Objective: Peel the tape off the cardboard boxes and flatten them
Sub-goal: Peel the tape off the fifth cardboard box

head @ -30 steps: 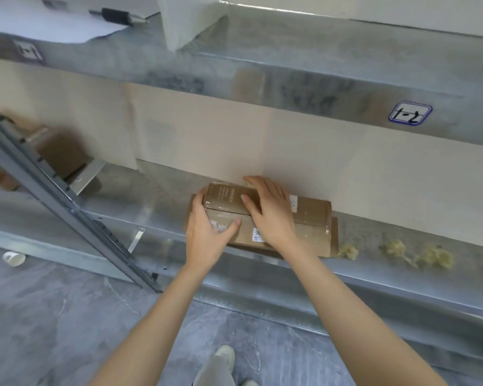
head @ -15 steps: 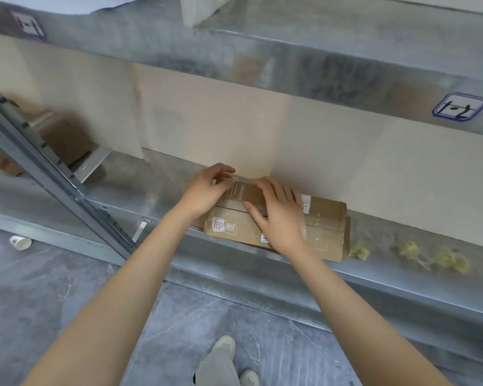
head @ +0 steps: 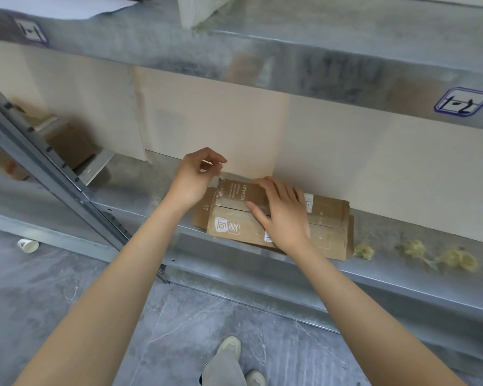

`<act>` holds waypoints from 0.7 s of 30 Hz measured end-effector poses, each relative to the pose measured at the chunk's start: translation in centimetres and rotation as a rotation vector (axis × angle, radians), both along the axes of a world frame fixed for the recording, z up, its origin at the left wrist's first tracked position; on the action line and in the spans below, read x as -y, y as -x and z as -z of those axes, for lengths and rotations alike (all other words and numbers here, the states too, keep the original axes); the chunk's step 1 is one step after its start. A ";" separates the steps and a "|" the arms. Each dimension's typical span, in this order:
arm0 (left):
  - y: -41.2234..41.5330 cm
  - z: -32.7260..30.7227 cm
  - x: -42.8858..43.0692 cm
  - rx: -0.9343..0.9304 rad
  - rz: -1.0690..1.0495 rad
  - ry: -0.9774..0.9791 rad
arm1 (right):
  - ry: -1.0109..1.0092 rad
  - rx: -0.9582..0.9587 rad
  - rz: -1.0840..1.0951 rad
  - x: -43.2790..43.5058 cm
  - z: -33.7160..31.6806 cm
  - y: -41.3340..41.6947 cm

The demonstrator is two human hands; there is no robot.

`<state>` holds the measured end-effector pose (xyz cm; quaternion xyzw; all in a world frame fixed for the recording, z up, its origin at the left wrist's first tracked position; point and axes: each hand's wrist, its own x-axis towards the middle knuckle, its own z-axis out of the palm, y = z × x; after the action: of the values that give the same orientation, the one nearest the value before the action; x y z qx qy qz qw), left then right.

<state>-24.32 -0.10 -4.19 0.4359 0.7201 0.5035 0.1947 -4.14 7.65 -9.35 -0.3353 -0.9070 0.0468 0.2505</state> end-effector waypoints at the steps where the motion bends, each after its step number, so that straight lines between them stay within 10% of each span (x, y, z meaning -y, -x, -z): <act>1: 0.1 0.0 0.5 0.007 0.007 0.006 | 0.005 -0.001 -0.004 0.0 0.0 0.0; 21: -1.9 1.9 1.3 -0.537 -0.013 0.142 | 0.081 0.025 -0.004 -0.9 -0.1 0.3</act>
<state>-22.38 -1.43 -6.11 0.5345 0.7821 0.3196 0.0237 -4.46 8.55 -9.26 -0.3438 -0.9082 0.0798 0.2251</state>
